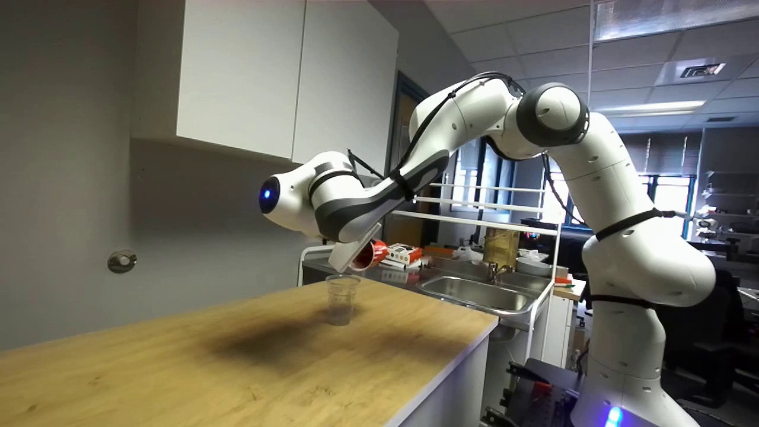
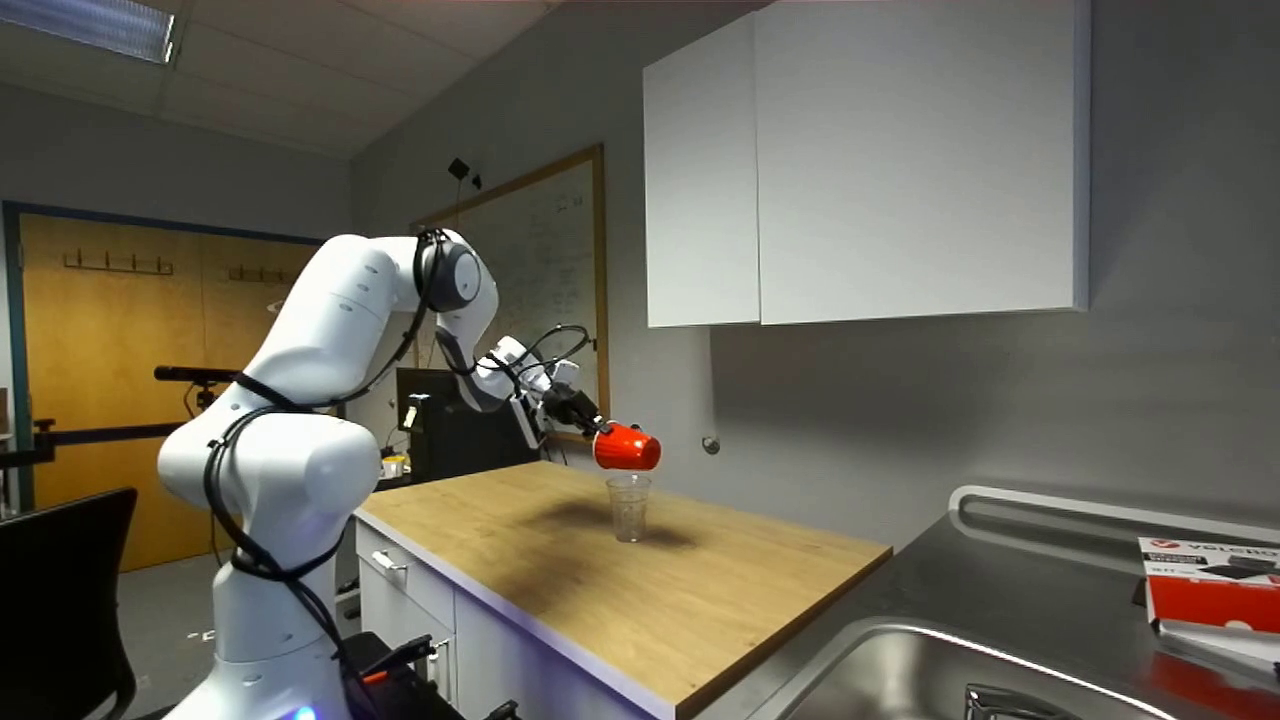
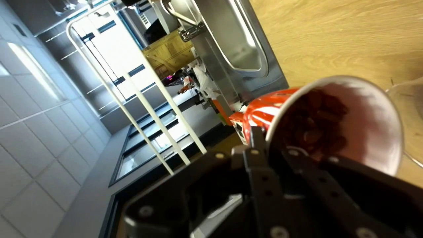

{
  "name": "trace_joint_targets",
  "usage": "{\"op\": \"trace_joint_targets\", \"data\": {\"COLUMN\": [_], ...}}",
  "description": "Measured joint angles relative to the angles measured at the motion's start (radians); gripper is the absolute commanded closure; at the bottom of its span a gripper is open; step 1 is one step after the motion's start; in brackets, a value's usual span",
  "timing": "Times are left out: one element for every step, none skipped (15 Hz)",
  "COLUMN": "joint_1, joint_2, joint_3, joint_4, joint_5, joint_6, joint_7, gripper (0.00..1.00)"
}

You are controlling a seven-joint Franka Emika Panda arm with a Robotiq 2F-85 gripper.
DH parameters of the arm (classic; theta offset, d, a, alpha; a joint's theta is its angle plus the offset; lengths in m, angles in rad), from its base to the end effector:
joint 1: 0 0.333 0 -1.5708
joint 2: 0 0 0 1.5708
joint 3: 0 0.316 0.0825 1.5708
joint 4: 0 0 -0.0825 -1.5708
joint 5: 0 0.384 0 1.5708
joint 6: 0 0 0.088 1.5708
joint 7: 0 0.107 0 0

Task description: Pour the contents from the red cup into the clear cup

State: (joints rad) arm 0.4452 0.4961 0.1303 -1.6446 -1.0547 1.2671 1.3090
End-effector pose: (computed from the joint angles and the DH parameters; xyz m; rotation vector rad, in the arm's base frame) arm 0.5685 0.2232 0.3477 1.8087 -0.5167 0.3903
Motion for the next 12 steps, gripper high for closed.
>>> {"op": "trace_joint_targets", "data": {"joint_1": [0.005,0.008,0.009,0.009,0.009,0.009,0.009,0.009,0.009,0.009,0.009,0.009], "joint_2": [0.007,0.013,0.019,0.023,0.027,0.03,0.033,0.036,0.04,0.044,0.049,0.055], "joint_3": [0.004,0.007,0.011,0.013,0.015,0.016,0.017,0.018,0.018,0.018,0.018,0.019], "joint_4": [0.0,0.0,0.0,0.0,0.0,0.0,0.0,0.0,0.0,0.0,0.0,0.0], "joint_5": [-0.022,-0.042,-0.058,-0.072,-0.084,-0.098,-0.115,-0.132,-0.152,-0.171,-0.187,-0.2], "joint_6": [-0.014,-0.025,-0.033,-0.04,-0.046,-0.054,-0.06,-0.065,-0.071,-0.075,-0.079,-0.081], "joint_7": [0.004,0.006,0.009,0.011,0.012,0.014,0.017,0.019,0.021,0.023,0.024,0.024], "gripper": [0.96,0.96,0.96,0.96,0.96,0.96,0.96,0.96,0.96,0.96,0.96,0.96]}}
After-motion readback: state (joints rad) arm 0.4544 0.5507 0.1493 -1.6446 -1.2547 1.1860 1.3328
